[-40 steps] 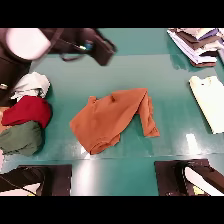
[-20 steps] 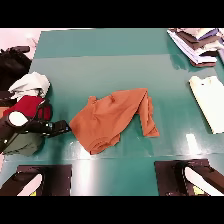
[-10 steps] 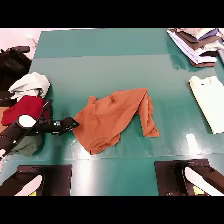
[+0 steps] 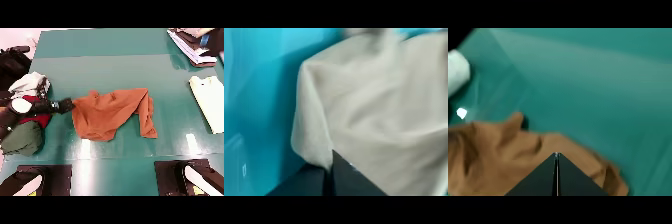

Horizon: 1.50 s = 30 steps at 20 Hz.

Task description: Fold the shirts.

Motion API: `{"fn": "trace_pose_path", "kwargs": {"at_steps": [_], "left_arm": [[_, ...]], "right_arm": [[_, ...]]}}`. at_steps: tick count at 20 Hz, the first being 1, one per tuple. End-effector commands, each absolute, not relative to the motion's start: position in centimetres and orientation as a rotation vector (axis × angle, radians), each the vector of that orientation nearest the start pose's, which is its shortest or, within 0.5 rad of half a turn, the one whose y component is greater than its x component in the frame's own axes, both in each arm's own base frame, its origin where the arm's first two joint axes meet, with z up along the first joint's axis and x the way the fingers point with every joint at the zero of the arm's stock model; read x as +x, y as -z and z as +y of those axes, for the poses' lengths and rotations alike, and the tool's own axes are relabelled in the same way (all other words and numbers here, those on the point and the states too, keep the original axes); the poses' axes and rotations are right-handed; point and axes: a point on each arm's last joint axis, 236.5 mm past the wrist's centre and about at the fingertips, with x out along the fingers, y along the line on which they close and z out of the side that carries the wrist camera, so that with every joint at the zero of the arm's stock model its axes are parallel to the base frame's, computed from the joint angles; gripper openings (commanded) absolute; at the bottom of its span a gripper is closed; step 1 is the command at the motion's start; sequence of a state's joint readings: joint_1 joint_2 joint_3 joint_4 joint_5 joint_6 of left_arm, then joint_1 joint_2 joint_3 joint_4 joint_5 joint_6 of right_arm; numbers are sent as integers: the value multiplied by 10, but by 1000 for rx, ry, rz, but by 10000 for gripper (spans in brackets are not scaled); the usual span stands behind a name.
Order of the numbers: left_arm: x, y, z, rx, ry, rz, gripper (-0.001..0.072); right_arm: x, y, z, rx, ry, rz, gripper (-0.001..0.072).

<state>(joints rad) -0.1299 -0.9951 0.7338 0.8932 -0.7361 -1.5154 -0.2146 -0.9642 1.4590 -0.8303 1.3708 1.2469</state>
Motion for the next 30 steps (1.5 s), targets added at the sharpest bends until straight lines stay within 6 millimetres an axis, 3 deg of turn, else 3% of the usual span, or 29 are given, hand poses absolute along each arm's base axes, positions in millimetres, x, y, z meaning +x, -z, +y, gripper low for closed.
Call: {"fn": "trace_pose_path", "kwargs": {"at_steps": [1,2,3,5,7,9,11,14,15,16,18,19,21,22,23,25,26,28,30], "left_arm": [[383,-86,-140,-463,336,844,24],[388,-96,-139,-450,338,821,24],[390,-103,-139,-448,342,808,24],[389,-102,-140,-447,344,815,24],[387,-98,-141,-446,347,832,24],[384,-95,-142,-444,352,850,24],[380,-92,-143,-440,358,869,24],[379,-91,-142,-432,357,876,24],[378,-90,-142,-429,357,880,24],[377,-90,-142,-428,358,884,24],[376,-89,-142,-424,358,889,24],[377,-91,-142,-422,359,885,24],[385,-120,-137,-369,364,823,24],[390,-153,-132,-318,364,747,24],[394,-195,-125,-266,361,655,24],[385,-301,-110,-167,348,434,24],[368,-361,-104,-140,347,304,25],[323,-461,-95,-109,351,80,24],[271,-531,-90,-93,364,-90,24]], "right_arm": [[317,-147,57,433,-440,1005,145],[302,-104,55,514,-418,1106,424],[286,-66,58,587,-408,1201,482],[250,-3,77,688,-410,1365,482],[231,40,97,728,-405,1443,482],[227,58,120,768,-439,1469,482],[223,62,142,801,-505,1511,482],[220,73,160,751,-544,1578,482],[222,75,163,738,-549,1586,473],[225,78,165,719,-552,1588,361],[239,76,166,670,-571,1542,18],[249,69,165,650,-577,1499,17],[280,27,158,606,-600,1350,17],[299,-9,150,577,-608,1237,16],[315,-50,139,540,-606,1111,16],[339,-154,107,443,-566,816,17],[340,-208,90,386,-532,675,16],[324,-302,64,276,-455,448,16],[298,-375,45,175,-355,263,16]]}}
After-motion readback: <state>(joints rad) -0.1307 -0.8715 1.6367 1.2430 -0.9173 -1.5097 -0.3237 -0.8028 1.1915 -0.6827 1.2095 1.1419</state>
